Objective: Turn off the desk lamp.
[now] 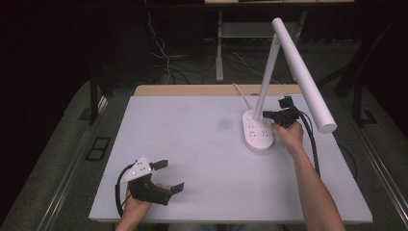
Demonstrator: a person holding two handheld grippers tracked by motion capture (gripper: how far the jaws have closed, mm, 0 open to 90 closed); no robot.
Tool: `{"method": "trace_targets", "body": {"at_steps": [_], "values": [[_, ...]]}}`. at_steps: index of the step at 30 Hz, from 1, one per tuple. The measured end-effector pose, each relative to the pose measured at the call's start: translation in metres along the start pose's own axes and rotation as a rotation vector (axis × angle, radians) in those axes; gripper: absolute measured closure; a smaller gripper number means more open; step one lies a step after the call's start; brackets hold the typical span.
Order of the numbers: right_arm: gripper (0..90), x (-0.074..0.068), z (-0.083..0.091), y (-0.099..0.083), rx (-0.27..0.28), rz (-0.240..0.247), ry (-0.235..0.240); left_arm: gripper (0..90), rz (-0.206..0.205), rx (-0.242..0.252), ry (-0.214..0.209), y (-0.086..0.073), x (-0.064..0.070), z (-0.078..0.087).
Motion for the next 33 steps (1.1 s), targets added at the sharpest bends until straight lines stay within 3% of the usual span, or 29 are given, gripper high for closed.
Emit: {"method": "trace_targets", "body": {"at_steps": [7,21,33], "values": [[90.0,-0.001,0.011,-0.001,-0.005,0.016,-0.012,0.0,-0.004,0.002,-0.003,0.000,0.001,0.000],[89.9,-0.010,0.050,-0.008,0.017,0.038,0.014,0.0,0.000,0.005,-0.007,0.001,0.002,0.000],[88.1,-0.026,0.083,-0.030,0.036,0.038,0.081,0.0,0.001,0.008,-0.011,0.001,0.003,0.000]]}}
Point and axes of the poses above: each handheld gripper's, and its own axes: z roughly backward along the jaws, y roughly out of its top, x roughly to its right, the point moved 6 cm from there along -z, roughly forward along the jaws, and after that the axes turned 8 degrees about -z, right-handed, at the moved point
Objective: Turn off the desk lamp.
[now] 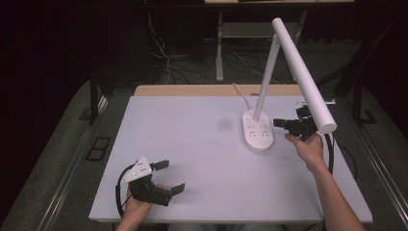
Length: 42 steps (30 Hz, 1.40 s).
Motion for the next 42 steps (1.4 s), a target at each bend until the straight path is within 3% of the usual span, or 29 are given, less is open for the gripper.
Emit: {"method": "trace_targets", "body": {"at_steps": [8,12,18,19,20,21,22,25,27,28,35,42], "values": [[86.8,-0.021,0.022,-0.013,0.030,0.025,0.064,0.0,0.004,0.005,0.004,0.000,0.000,0.000],[81.3,-0.031,0.031,-0.022,0.039,0.037,0.095,0.0,0.002,0.005,0.005,0.000,0.000,0.001],[57.9,-0.044,0.044,-0.041,0.073,0.072,0.113,0.0,0.000,0.006,0.005,0.000,0.000,0.001],[52.1,-0.046,0.046,-0.045,0.077,0.073,0.116,0.0,0.000,0.005,0.005,0.000,0.000,0.001],[40.3,-0.049,0.049,-0.051,0.096,0.090,0.119,0.0,0.000,0.006,0.005,0.001,0.000,0.001],[34.3,-0.051,0.050,-0.055,0.100,0.092,0.119,0.0,0.001,0.005,0.007,0.001,0.000,0.001],[34.3,-0.051,0.050,-0.055,0.100,0.092,0.119,0.0,-0.004,0.006,0.006,0.001,0.000,0.001],[10.1,-0.055,0.053,-0.068,0.088,0.118,0.136,0.0,0.000,0.005,0.008,0.000,0.000,0.001],[8.5,-0.056,0.053,-0.077,0.078,0.133,0.123,0.0,-0.001,0.005,0.008,0.000,0.000,0.001],[0.0,-0.056,0.053,-0.081,0.087,0.136,0.123,0.0,-0.002,0.005,0.008,0.001,0.000,0.001],[0.5,-0.052,0.054,-0.111,0.071,0.113,0.112,0.0,-0.002,0.003,0.008,0.000,0.000,0.001],[0.6,-0.050,0.053,-0.130,0.042,0.125,0.086,0.0,-0.001,0.000,0.004,0.000,0.001,0.001]]}}
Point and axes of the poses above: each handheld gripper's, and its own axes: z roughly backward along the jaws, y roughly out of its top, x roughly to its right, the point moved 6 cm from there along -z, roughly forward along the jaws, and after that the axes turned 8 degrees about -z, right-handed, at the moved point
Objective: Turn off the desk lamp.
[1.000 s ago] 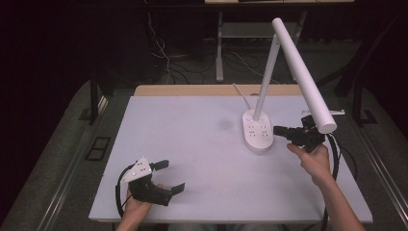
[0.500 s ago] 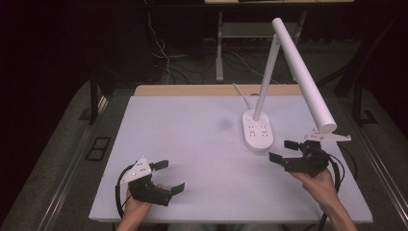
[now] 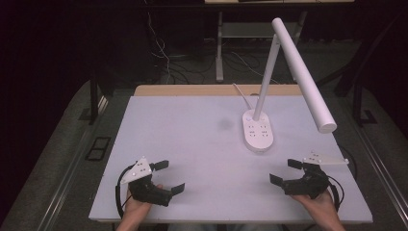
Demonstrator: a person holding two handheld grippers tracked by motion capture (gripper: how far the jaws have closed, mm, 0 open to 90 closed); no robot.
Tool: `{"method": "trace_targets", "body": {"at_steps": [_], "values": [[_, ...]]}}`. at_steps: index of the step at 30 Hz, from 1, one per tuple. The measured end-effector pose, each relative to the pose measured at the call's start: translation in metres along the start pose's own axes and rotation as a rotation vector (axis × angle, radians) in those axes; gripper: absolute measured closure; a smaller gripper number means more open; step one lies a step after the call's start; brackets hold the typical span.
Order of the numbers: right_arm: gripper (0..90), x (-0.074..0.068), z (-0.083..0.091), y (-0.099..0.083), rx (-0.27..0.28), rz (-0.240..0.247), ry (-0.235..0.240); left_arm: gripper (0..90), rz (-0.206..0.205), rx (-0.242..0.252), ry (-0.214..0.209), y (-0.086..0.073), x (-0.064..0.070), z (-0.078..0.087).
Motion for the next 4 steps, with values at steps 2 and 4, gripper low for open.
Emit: {"method": "trace_targets", "body": {"at_steps": [2,4], "values": [[0.6,0.0002,-0.0011,-0.0027,-0.005,0.011,-0.007,0.0,0.000,-0.001,-0.001,0.0000,0.0002,-0.0001],[0.6,0.0007,-0.0019,-0.0040,-0.006,0.013,-0.008,0.0,0.000,0.000,-0.003,0.0000,0.0003,-0.0003]]}}
Point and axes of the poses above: each handheld gripper's, and its own axes: z roughly backward along the jaws, y roughly out of its top, x roughly to its right, the point moved 6 cm from there along -z, roughly forward along the jaws, and after that the axes turned 8 degrees about -z, right-handed, at the moved point
